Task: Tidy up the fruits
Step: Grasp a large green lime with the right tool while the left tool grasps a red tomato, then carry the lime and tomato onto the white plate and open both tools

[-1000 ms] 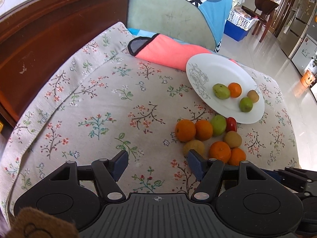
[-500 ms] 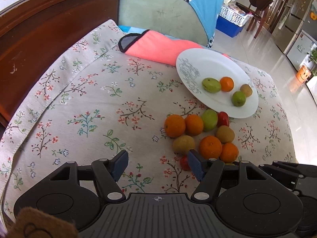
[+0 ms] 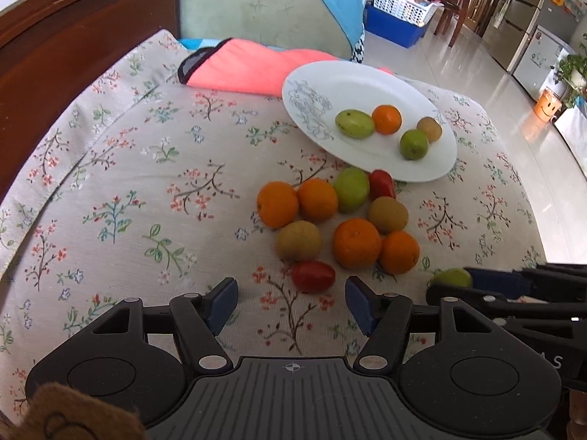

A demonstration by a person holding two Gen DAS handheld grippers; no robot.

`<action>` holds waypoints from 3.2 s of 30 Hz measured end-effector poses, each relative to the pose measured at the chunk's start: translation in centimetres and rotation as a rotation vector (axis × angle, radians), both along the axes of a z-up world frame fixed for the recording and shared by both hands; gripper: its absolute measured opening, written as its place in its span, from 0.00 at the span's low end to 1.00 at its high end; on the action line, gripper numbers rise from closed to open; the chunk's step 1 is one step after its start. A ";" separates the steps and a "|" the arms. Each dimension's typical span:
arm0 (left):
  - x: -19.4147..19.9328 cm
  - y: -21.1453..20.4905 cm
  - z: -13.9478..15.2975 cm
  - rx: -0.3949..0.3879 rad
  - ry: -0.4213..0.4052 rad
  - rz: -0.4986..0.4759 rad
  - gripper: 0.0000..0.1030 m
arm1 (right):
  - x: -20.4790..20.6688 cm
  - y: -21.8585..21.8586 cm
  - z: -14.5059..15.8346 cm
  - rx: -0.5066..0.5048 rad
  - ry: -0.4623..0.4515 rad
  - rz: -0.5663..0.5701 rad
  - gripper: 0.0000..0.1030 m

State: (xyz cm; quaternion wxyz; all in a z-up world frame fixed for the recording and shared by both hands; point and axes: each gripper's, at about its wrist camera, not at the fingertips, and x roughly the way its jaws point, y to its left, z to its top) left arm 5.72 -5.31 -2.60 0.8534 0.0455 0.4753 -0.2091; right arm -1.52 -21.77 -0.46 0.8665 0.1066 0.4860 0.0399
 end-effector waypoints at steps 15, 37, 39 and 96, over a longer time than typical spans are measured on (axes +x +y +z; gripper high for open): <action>-0.4 -0.8 -0.1 -0.013 -0.047 -0.034 0.29 | 0.2 -0.8 -0.4 0.039 0.033 -0.046 0.33; -1.0 -0.9 2.8 -0.085 -0.106 -0.023 0.23 | 0.8 -2.0 1.3 0.085 -0.021 -0.090 0.33; -1.0 -1.0 3.1 -0.083 -0.119 -0.018 0.23 | 0.8 -1.9 1.3 0.086 -0.024 -0.089 0.33; 13.5 -6.0 2.0 -0.230 -0.027 0.124 0.23 | 14.1 -9.4 0.4 0.220 -0.094 -0.313 0.33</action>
